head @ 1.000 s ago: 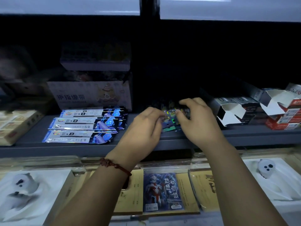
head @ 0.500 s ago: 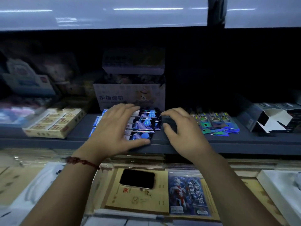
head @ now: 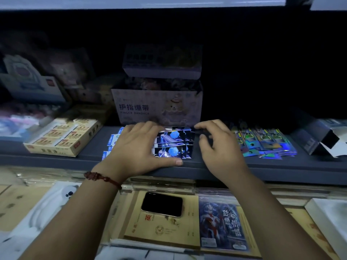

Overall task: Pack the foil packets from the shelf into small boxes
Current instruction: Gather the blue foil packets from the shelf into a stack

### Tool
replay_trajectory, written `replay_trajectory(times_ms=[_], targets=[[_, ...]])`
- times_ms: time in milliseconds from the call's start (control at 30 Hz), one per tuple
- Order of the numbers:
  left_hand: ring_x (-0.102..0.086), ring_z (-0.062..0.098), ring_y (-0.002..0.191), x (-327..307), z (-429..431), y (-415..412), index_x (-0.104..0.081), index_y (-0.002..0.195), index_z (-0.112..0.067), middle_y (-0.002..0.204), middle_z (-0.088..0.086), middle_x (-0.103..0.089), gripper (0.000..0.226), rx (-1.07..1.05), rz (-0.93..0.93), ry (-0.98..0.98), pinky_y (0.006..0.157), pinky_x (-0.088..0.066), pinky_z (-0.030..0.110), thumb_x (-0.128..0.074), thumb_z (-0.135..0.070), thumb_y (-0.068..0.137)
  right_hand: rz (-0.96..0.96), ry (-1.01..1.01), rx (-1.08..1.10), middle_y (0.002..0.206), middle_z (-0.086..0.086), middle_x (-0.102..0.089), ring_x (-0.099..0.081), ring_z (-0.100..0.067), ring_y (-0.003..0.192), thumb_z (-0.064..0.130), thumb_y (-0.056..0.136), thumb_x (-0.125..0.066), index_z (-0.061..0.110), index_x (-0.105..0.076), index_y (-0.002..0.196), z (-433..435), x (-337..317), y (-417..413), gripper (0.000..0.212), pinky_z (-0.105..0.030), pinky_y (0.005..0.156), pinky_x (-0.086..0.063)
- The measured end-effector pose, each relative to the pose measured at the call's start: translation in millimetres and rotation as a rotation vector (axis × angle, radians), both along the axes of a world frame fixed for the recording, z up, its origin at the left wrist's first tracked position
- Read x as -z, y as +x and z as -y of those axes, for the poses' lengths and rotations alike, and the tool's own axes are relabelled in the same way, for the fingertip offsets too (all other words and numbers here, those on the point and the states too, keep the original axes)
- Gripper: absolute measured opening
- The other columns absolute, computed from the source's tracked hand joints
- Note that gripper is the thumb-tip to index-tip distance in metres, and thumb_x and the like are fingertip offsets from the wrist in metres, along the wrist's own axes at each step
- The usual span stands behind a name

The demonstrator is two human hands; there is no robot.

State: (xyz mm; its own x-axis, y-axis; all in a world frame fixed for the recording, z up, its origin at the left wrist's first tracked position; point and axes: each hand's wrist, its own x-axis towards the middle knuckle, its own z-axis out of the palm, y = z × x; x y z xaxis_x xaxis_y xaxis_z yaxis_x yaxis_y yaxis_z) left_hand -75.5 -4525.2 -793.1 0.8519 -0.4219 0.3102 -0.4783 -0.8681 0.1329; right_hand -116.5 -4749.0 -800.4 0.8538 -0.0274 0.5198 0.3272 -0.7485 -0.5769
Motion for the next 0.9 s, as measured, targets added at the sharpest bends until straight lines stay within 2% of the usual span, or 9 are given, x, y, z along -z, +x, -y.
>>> replay_trajectory(times_ms=[100,200,267,367,467,600,767,833,900], targets=[[-0.048,0.01,0.125,-1,-3,-7,-0.047,0.138,-0.038,0.132,-0.02,-0.054,0.116,0.048,-0.035,-0.012,0.111,-0.03,0.034,-0.039,-0.109,0.047,-0.012,0.0,-0.015,0.121,0.001,-0.059,-0.057,-0.015,0.105,0.011,0.101,-0.052,0.014,-0.066,0.123,-3,0,-3,0.027,-0.038,0.094,-0.051],[-0.035,0.01,0.136,-2,-8,-16,-0.033,0.152,-0.035,0.149,-0.018,-0.041,0.131,0.086,-0.066,0.078,0.119,-0.022,0.036,-0.056,-0.103,0.042,-0.044,0.019,-0.013,0.122,0.001,-0.058,-0.057,-0.016,0.103,0.012,0.101,-0.053,0.015,-0.065,0.124,-4,-1,-7,0.026,-0.037,0.092,-0.05],[-0.033,0.012,0.14,1,-11,-20,-0.025,0.156,-0.034,0.154,-0.015,-0.036,0.133,0.09,-0.05,0.148,0.119,-0.022,0.038,-0.063,-0.096,0.045,-0.071,0.026,-0.008,0.123,0.001,-0.057,-0.056,-0.016,0.103,0.013,0.102,-0.053,0.016,-0.065,0.126,-3,-2,-10,0.027,-0.037,0.092,-0.049],[-0.047,0.018,0.129,6,-13,-23,-0.037,0.152,-0.032,0.142,-0.012,-0.048,0.116,0.081,0.044,0.138,0.108,-0.031,0.039,-0.063,-0.086,0.052,-0.087,0.03,-0.009,0.123,0.002,-0.056,-0.057,-0.016,0.1,0.015,0.101,-0.054,0.018,-0.064,0.127,-3,-4,-13,0.027,-0.039,0.091,-0.049],[-0.055,0.019,0.111,8,-15,-26,-0.051,0.14,-0.031,0.123,-0.012,-0.057,0.104,0.081,0.129,0.114,0.093,-0.039,0.039,-0.056,-0.087,0.053,-0.096,0.027,-0.009,0.124,0.002,-0.056,-0.058,-0.02,0.095,0.015,0.101,-0.054,0.018,-0.063,0.128,-4,-5,-14,0.028,-0.042,0.089,-0.05],[-0.057,0.018,0.095,6,-19,-30,-0.062,0.122,-0.034,0.107,-0.013,-0.061,0.081,0.157,0.205,0.078,0.078,-0.035,0.033,-0.056,-0.086,0.061,-0.091,0.018,-0.011,0.124,0.002,-0.056,-0.059,-0.021,0.095,0.016,0.101,-0.054,0.018,-0.063,0.128,-4,-6,-14,0.028,-0.044,0.09,-0.05],[-0.061,0.02,0.088,-1,-25,-32,-0.069,0.106,-0.029,0.101,-0.012,-0.065,0.043,0.263,0.185,-0.039,0.072,-0.049,0.04,-0.058,-0.059,0.077,-0.108,0.03,-0.019,0.125,0.004,-0.055,-0.06,-0.023,0.095,0.017,0.103,-0.054,0.02,-0.062,0.129,-6,-9,-13,0.028,-0.042,0.091,-0.05],[-0.063,0.021,0.084,-3,-25,-33,-0.068,0.101,-0.031,0.095,-0.013,-0.066,0.029,0.252,0.189,-0.072,0.069,-0.048,0.037,-0.063,-0.045,0.076,-0.103,0.039,-0.034,0.127,0.003,-0.056,-0.055,-0.015,0.102,0.017,0.104,-0.053,0.019,-0.062,0.129,-8,-10,-12,0.027,-0.037,0.095,-0.048],[-0.064,0.021,0.077,-4,-23,-33,-0.064,0.093,-0.033,0.081,-0.014,-0.063,0.022,0.157,0.202,-0.16,0.062,-0.044,0.031,-0.069,-0.037,0.072,-0.091,0.053,-0.049,0.126,0.005,-0.056,-0.049,-0.007,0.103,0.016,0.104,-0.055,0.019,-0.063,0.128,-10,-12,-12,0.026,-0.028,0.092,-0.044]])
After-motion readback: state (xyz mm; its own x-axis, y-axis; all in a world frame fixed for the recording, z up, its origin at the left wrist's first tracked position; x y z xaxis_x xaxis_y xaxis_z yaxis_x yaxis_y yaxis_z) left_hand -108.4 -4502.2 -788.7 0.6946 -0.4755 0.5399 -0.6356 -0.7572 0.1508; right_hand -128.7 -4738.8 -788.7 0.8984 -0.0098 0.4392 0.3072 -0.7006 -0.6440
